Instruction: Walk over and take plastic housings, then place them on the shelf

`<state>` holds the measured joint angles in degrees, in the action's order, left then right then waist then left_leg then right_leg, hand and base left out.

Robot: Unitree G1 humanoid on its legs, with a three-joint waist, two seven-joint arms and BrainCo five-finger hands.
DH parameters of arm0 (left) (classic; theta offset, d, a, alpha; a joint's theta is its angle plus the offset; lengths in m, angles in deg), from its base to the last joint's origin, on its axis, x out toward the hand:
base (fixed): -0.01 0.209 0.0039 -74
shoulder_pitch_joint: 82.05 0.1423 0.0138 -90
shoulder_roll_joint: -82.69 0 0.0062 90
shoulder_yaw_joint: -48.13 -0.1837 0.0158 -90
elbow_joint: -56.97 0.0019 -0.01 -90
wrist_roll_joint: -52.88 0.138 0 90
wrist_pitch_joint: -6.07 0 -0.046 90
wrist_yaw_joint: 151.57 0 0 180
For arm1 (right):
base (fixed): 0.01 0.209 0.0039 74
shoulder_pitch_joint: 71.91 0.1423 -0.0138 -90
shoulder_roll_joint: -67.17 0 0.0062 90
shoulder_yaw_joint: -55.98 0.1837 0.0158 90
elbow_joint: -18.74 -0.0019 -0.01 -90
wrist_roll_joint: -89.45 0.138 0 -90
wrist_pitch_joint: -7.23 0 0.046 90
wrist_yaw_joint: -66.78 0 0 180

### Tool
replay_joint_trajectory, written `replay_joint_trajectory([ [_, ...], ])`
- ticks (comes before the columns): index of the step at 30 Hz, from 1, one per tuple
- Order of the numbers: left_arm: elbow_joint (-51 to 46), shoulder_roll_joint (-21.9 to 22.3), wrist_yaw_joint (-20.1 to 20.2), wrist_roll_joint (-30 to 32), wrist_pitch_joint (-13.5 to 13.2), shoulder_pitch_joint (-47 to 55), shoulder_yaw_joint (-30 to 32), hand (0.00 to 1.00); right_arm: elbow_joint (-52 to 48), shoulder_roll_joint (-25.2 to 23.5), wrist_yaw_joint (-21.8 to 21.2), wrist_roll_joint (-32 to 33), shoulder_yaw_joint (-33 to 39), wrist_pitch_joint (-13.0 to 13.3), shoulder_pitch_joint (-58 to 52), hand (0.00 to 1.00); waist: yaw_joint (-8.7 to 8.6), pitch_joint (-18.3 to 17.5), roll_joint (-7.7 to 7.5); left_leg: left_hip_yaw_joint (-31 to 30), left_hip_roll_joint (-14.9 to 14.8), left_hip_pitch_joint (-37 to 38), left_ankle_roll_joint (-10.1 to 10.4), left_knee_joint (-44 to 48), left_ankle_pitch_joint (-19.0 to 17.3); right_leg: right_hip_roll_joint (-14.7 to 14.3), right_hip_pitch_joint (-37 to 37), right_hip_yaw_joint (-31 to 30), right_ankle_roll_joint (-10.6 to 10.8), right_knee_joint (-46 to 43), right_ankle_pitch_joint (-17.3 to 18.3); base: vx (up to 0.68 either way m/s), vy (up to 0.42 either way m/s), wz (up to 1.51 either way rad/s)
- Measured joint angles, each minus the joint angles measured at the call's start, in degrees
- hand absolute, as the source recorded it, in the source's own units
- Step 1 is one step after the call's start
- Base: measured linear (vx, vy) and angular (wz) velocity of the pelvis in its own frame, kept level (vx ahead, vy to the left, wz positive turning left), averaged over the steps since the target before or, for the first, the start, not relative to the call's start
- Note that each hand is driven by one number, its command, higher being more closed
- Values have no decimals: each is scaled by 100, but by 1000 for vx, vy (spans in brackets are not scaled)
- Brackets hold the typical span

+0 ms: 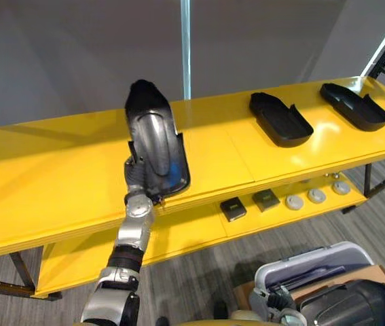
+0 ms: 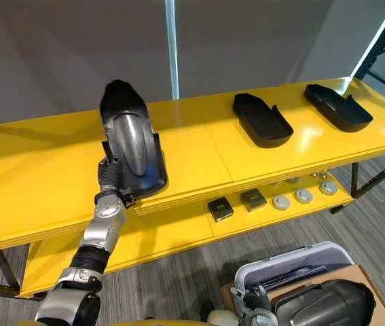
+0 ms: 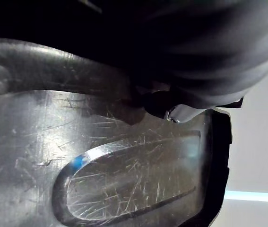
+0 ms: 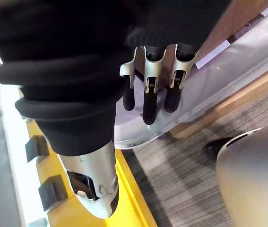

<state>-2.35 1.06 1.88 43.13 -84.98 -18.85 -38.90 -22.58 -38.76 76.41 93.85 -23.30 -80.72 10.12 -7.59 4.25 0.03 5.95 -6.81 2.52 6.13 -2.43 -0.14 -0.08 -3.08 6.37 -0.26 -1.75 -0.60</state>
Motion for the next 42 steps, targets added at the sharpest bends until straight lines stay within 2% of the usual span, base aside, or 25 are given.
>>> replay_joint_trajectory([
  [3,234,-71,-26,-155,56,-166,48,0,0,15,0,-4,-14,3,51,0,-90,62,4,0,6,7,-2,-50,2,0,-3,2,0,27,0,0,0,0],
  [9,250,-132,-120,-596,29,-402,173,0,15,42,7,-49,-32,1,127,0,-108,174,29,32,19,6,-1,-99,0,-1,8,-17,4,130,-29,11,8,-2],
  [21,375,-195,-159,-721,-1,-569,222,0,14,110,9,-51,-65,31,159,0,-121,317,33,44,87,86,-3,-99,-1,28,183,-37,32,356,-171,-13,4,-1],
  [24,362,-219,-260,-467,56,-569,223,0,13,119,7,-51,-81,32,158,0,-121,318,34,44,83,88,-3,-99,-1,30,183,-41,32,356,-172,0,0,0],
  [30,66,-225,-435,423,224,-567,222,0,13,161,5,-53,-167,62,158,0,-109,324,45,26,83,88,-3,-94,0,28,200,-22,32,355,-172,0,1,1],
  [42,-614,-241,-690,1055,234,-536,222,0,14,236,4,-61,-246,123,155,0,-110,344,97,13,81,158,-3,-75,-2,28,279,-23,33,352,-171,-9,3,0],
])
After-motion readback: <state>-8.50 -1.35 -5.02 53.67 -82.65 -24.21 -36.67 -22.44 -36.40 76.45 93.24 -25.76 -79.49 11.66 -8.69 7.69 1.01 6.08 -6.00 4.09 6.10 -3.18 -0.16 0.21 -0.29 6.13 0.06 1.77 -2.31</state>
